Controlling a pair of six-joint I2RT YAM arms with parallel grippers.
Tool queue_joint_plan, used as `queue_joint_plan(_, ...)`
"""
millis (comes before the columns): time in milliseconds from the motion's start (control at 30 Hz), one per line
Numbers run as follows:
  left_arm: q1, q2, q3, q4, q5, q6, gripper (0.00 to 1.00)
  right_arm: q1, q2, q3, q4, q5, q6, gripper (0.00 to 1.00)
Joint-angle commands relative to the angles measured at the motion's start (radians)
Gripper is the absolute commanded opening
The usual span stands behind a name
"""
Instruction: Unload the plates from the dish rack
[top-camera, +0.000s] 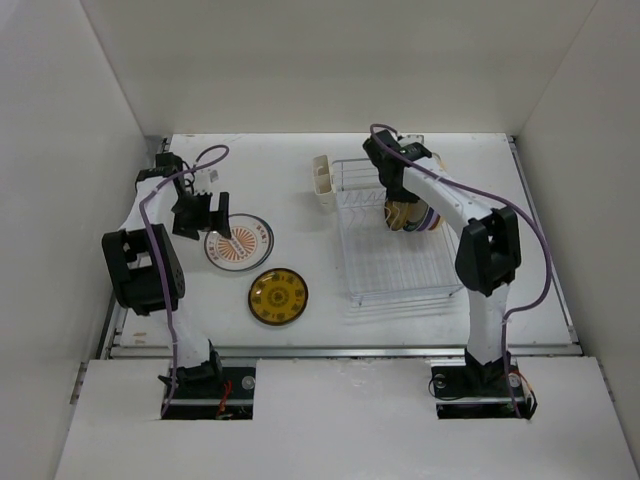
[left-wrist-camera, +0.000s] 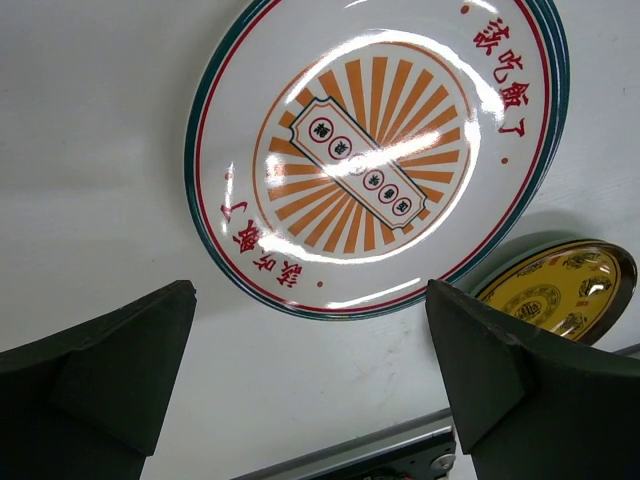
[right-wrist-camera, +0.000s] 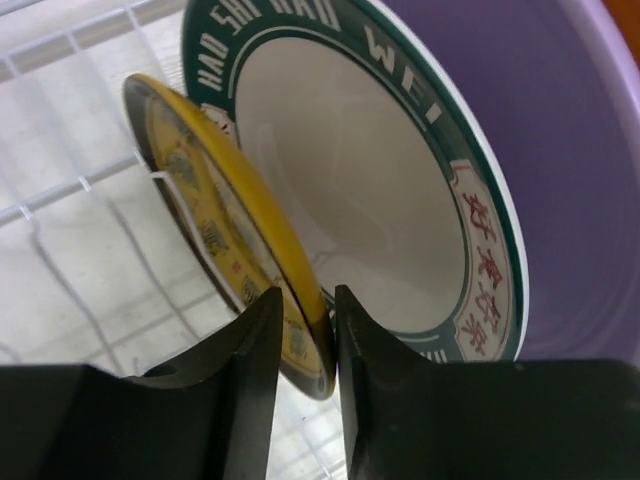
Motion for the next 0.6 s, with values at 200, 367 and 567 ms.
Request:
queue_joint_plan(200,0.003,-0.062,0.011,-0.013,0.019,0.003,1.00,-0.005,0.027,0.049,0.000,0.072,-0.002,0.00)
queue_joint_plan(367,0.003,-0.107,0.002,-0.013,-0.002,-0.007,1.00,0.004,-0.070,0.064,-0.038,0.127,0.011,0.00)
queue_joint_plan(567,0.034,-0.196,-0.009,-0.033,-0.011,-0.062,1.00,0.062,-0.206,0.215,-0.164,0.277,0.020,0.00)
